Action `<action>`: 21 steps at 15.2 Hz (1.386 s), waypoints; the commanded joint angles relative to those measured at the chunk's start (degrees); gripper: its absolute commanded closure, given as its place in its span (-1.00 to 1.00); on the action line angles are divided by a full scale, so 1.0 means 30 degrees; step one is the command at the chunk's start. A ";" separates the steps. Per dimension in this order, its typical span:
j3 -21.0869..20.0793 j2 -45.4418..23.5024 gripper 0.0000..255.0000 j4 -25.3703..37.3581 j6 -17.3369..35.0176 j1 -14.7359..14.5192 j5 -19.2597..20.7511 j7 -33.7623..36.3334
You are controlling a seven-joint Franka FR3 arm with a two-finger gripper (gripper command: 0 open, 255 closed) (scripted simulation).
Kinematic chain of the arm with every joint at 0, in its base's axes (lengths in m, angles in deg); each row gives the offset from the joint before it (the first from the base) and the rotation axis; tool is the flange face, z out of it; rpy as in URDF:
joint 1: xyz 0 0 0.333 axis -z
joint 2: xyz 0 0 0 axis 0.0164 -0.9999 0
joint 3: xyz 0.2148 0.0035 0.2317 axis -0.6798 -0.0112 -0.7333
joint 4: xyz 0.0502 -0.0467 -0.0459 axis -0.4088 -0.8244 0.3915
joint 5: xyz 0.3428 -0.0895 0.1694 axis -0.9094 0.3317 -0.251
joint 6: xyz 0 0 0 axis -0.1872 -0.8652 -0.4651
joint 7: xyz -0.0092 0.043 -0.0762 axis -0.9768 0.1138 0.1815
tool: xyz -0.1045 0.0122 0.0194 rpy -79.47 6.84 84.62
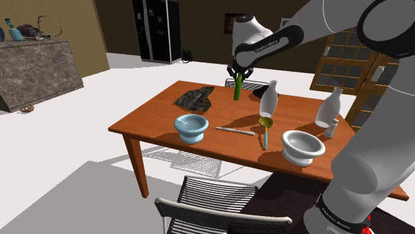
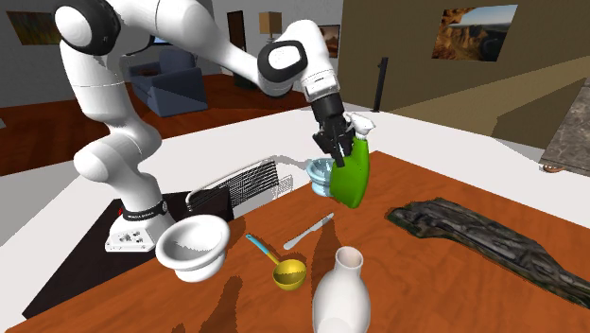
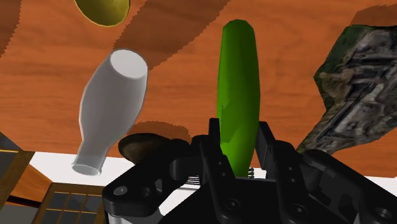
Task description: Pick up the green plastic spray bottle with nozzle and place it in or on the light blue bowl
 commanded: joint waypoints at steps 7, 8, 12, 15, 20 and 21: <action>-0.1801 -0.0280 1.00 0.0783 -0.2182 -0.1943 0.0861 0.3581; -0.2024 -0.0387 1.00 0.0960 -0.2474 -0.2191 0.0954 0.4002; -0.2883 -0.1008 1.00 0.1899 -0.3715 -0.3221 0.1324 0.5633; -0.3495 -0.1679 1.00 0.2853 -0.4720 -0.4034 0.1620 0.6797; -0.4404 -0.3193 1.00 0.4947 -0.6546 -0.5511 0.2184 0.8597; -0.4566 -0.3555 1.00 0.5447 -0.6936 -0.5829 0.2311 0.8931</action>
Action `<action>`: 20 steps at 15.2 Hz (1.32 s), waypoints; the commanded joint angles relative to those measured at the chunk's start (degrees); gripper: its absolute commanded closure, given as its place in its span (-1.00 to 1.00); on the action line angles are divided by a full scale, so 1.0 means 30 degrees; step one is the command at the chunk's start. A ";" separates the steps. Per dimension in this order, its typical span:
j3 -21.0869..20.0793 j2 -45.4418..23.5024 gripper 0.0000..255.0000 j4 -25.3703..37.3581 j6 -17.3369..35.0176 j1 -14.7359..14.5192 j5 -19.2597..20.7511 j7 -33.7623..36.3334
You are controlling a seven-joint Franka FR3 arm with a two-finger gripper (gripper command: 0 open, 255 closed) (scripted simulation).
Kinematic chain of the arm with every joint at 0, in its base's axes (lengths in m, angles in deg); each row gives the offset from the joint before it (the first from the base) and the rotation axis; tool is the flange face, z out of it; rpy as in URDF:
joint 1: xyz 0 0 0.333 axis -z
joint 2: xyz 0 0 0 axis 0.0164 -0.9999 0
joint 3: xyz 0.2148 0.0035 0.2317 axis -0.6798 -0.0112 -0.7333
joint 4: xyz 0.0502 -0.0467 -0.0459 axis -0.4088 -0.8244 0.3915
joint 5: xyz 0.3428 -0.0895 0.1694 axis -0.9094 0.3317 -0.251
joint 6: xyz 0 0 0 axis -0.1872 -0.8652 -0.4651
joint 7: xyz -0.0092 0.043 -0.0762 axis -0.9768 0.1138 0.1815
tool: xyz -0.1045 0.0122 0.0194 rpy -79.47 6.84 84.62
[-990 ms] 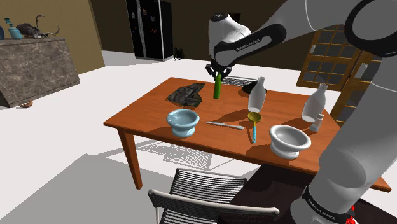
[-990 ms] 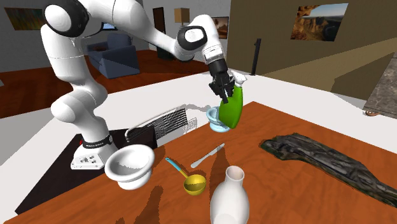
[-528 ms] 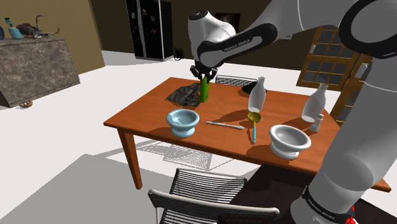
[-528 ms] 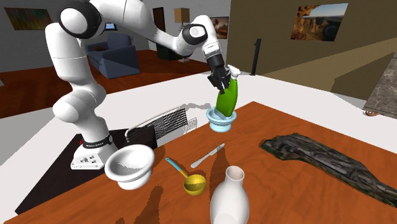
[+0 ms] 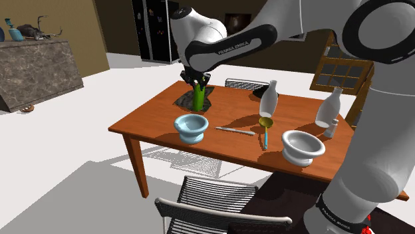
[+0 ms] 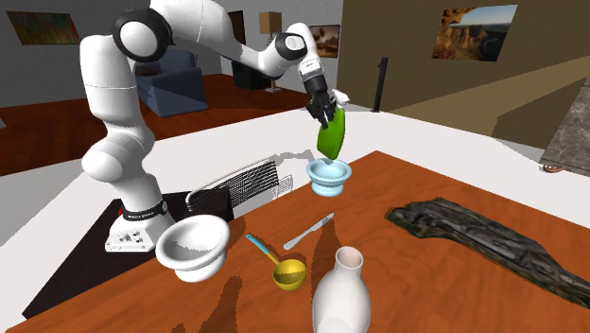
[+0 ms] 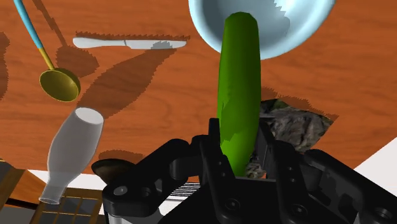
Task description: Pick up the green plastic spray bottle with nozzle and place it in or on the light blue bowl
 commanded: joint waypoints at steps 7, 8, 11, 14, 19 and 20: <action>-0.0477 -0.1915 1.00 0.1318 -0.0586 -0.1279 0.0884 0.1933; -0.0459 -0.1970 1.00 0.1148 -0.0398 -0.1274 0.0953 0.2061; -0.0399 -0.2156 1.00 0.0668 0.0152 -0.1266 0.1177 0.2448; -0.0332 -0.2375 1.00 0.0233 0.0685 -0.1267 0.1423 0.2844; -0.0294 -0.2501 1.00 0.0023 0.0956 -0.1272 0.1560 0.3053; -0.0294 -0.2501 1.00 0.0024 0.0956 -0.1272 0.1560 0.3053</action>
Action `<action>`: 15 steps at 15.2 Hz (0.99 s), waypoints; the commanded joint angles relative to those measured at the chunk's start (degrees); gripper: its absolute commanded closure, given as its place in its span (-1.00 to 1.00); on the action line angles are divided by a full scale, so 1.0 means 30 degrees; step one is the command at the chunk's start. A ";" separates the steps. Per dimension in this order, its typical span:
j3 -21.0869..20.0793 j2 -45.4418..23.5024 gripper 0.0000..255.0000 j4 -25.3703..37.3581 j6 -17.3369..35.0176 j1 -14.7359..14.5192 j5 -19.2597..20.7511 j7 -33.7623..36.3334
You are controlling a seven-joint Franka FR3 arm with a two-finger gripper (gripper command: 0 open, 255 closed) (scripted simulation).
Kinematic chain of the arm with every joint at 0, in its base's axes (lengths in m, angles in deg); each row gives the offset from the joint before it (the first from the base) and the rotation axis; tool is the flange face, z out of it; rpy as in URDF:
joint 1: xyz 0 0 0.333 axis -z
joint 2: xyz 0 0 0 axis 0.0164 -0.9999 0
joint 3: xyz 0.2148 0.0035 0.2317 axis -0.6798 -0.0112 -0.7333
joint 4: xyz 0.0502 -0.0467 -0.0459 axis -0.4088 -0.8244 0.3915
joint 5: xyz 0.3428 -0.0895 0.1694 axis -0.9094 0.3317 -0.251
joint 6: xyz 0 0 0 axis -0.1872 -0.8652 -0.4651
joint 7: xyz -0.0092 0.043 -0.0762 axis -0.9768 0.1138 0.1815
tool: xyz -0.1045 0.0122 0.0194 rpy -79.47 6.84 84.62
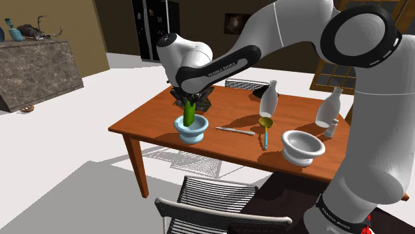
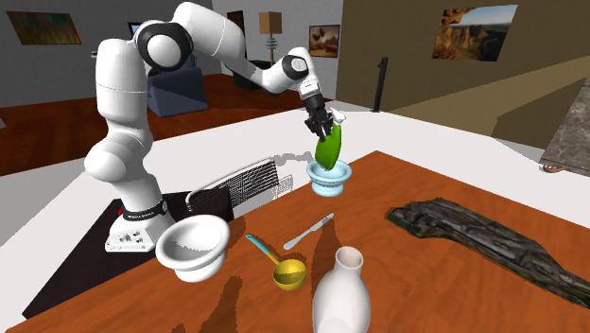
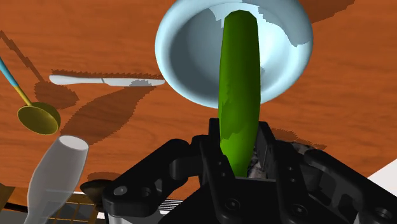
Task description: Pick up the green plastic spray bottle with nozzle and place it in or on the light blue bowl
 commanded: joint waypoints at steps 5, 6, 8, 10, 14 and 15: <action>0.0001 0.0002 -1.00 -0.0010 0.0014 0.0000 0.0006 0.0009; 0.0001 0.0001 -1.00 -0.0009 0.0013 0.0000 0.0006 0.0009; 0.0002 0.0002 -1.00 -0.0011 0.0015 0.0001 0.0006 0.0009; 0.0002 0.0002 -1.00 -0.0011 0.0015 0.0001 0.0006 0.0009; -0.0464 0.0849 -1.00 0.0887 -0.1799 -0.0460 -0.0686 -0.0393; -0.0463 0.0849 -1.00 0.0887 -0.1799 -0.0461 -0.0687 -0.0393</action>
